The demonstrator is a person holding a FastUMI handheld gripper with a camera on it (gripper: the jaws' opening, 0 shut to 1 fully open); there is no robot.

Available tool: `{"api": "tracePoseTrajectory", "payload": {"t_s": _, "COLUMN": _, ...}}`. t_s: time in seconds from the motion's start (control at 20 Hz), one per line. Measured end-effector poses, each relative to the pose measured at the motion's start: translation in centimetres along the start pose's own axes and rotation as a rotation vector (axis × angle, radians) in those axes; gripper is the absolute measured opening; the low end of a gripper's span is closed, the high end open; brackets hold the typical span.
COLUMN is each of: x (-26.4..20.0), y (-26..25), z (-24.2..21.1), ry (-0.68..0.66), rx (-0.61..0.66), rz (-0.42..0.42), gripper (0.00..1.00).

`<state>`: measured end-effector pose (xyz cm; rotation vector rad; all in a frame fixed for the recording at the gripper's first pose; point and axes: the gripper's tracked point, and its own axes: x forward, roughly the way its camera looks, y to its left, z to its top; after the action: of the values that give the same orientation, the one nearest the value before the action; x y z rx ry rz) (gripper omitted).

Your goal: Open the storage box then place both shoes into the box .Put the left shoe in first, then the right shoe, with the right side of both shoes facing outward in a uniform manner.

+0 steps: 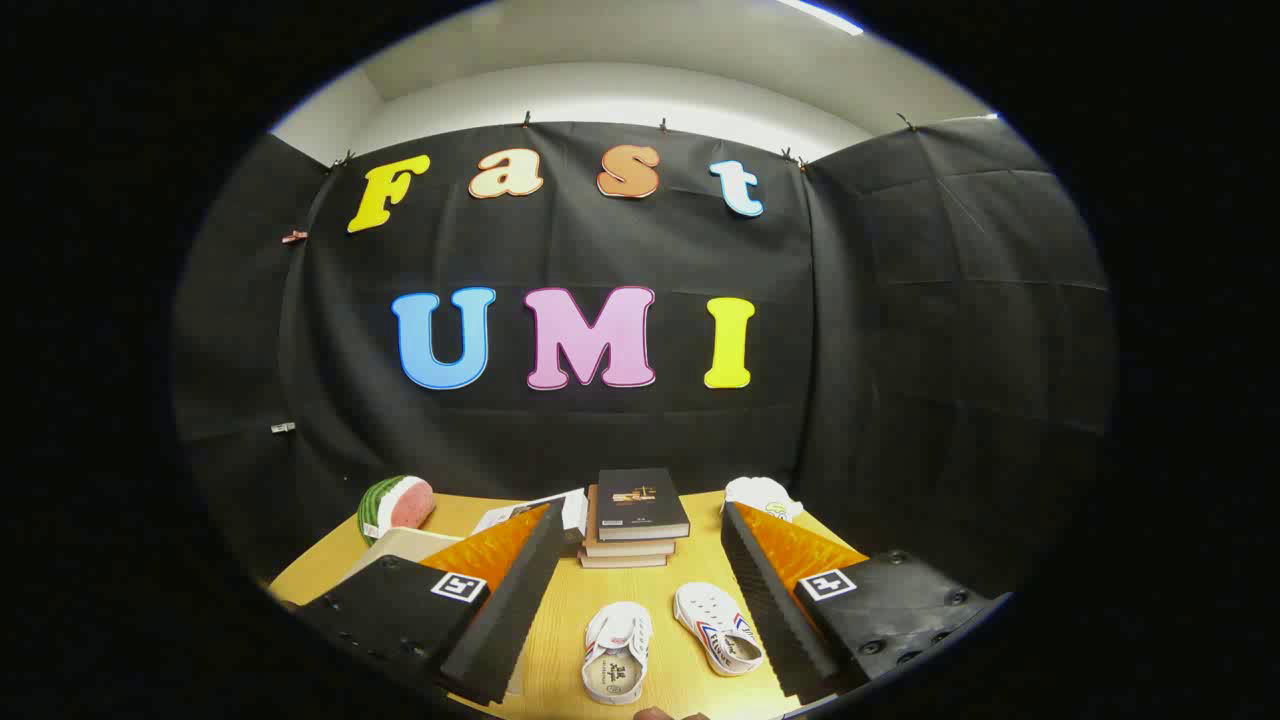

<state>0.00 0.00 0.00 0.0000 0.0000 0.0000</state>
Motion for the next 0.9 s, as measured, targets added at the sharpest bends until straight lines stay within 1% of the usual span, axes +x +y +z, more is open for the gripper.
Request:
{"api": "tracePoseTrajectory", "payload": {"t_s": 0.3, "x": 0.2, "y": 0.1, "z": -0.5, "ry": 0.014, "rx": 0.01, "rz": -0.001, "gripper": 0.97}}
{"api": "tracePoseTrajectory", "payload": {"t_s": 0.45, "x": 0.1, "y": 0.5, "z": -0.7, "ry": 0.017, "rx": 0.011, "rz": 0.016, "gripper": 0.97}}
{"api": "tracePoseTrajectory", "payload": {"t_s": 0.75, "x": 0.8, "y": 1.1, "z": -1.7, "ry": 0.067, "rx": 0.025, "rz": 0.031, "gripper": 0.97}}
{"api": "tracePoseTrajectory", "payload": {"t_s": 0.9, "x": 1.4, "y": 1.4, "z": -1.9, "ry": 0.08, "rx": 0.012, "rz": 0.038, "gripper": 0.97}}
